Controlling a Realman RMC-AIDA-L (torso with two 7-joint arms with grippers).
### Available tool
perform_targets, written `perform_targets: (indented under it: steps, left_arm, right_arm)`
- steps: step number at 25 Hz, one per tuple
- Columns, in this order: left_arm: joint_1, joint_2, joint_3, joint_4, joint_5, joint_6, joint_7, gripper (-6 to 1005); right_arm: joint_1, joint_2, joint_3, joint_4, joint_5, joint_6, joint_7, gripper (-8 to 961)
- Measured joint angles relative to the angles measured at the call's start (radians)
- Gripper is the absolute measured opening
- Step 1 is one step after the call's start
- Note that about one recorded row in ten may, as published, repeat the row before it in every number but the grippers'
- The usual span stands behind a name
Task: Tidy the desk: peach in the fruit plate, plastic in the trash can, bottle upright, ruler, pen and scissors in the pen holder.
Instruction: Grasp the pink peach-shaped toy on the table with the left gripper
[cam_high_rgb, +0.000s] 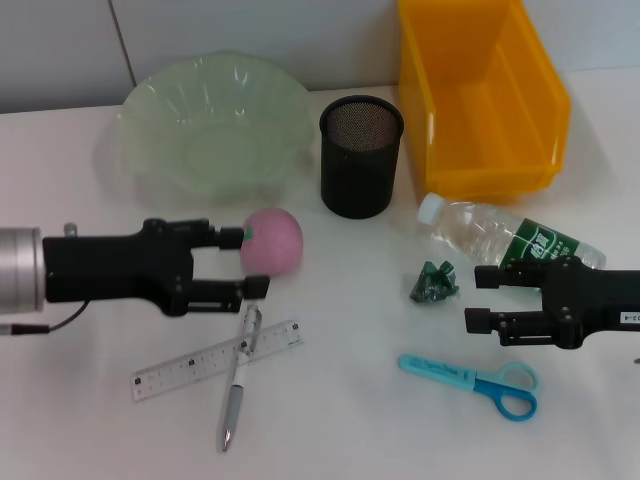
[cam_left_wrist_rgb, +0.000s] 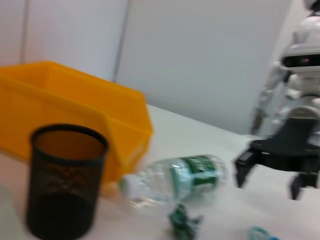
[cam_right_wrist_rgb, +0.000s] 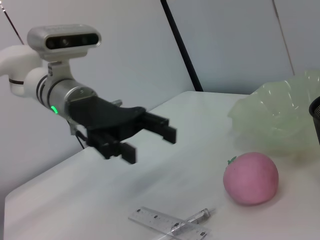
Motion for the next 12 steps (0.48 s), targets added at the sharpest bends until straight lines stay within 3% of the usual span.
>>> perform_targets:
  steps: [8, 12]
  left_arm:
    - [-0.041, -0.058, 0.01, 0.052, 0.053, -0.187, 0.004, 718]
    - [-0.081, -0.074, 0.028, 0.036, 0.113, -0.279, 0.007, 712]
  right_arm:
    - [-0.002, 0.0, 0.0, 0.0, 0.0, -0.001, 0.0, 757]
    - [-0.003, 0.002, 0.0, 0.0, 0.0, 0.0, 0.0, 757]
